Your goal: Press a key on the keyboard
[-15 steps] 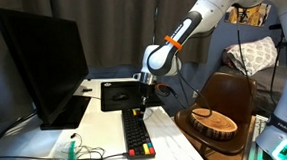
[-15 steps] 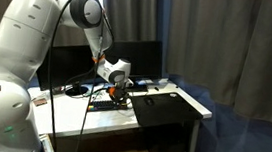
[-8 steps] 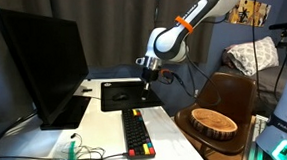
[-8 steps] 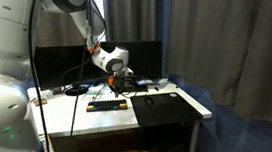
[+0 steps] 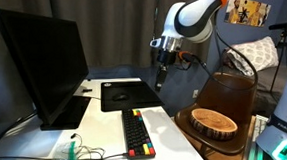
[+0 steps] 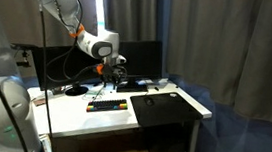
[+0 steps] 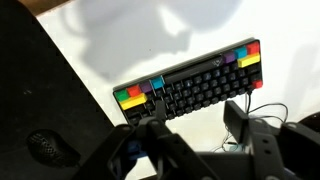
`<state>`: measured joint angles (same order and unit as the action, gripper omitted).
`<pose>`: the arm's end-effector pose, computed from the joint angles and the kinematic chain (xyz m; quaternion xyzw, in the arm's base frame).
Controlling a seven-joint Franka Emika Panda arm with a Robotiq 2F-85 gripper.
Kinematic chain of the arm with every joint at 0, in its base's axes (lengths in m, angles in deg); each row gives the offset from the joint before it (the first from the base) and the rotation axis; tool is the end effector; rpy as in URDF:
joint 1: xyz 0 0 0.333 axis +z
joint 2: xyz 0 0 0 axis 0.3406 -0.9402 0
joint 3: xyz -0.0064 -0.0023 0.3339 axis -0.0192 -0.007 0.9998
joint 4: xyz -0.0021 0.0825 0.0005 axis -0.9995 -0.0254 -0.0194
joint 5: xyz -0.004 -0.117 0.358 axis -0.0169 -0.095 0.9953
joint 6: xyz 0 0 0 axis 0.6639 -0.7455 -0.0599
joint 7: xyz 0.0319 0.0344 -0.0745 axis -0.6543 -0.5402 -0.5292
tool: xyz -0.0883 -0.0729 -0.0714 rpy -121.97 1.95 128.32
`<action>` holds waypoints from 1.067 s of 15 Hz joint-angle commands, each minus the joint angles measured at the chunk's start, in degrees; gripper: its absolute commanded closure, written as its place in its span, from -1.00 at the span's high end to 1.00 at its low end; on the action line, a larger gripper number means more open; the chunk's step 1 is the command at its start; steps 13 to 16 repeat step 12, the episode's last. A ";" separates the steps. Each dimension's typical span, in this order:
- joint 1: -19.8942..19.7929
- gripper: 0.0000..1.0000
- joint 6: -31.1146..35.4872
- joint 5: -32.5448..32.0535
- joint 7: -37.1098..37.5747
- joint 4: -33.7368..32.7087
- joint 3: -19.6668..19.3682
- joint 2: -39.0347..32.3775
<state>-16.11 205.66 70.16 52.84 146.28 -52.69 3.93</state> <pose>0.4339 0.1845 0.3405 -0.9391 -0.3232 -0.0684 0.0943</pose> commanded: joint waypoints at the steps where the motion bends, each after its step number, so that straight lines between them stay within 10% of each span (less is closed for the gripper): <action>1: 4.94 0.89 -4.76 0.92 -0.26 7.32 -5.90 12.87; 8: 12.30 1.00 -8.79 1.05 -10.60 12.32 -17.65 23.01; 16: 12.35 1.00 -8.20 -0.81 -8.63 11.40 -18.01 21.62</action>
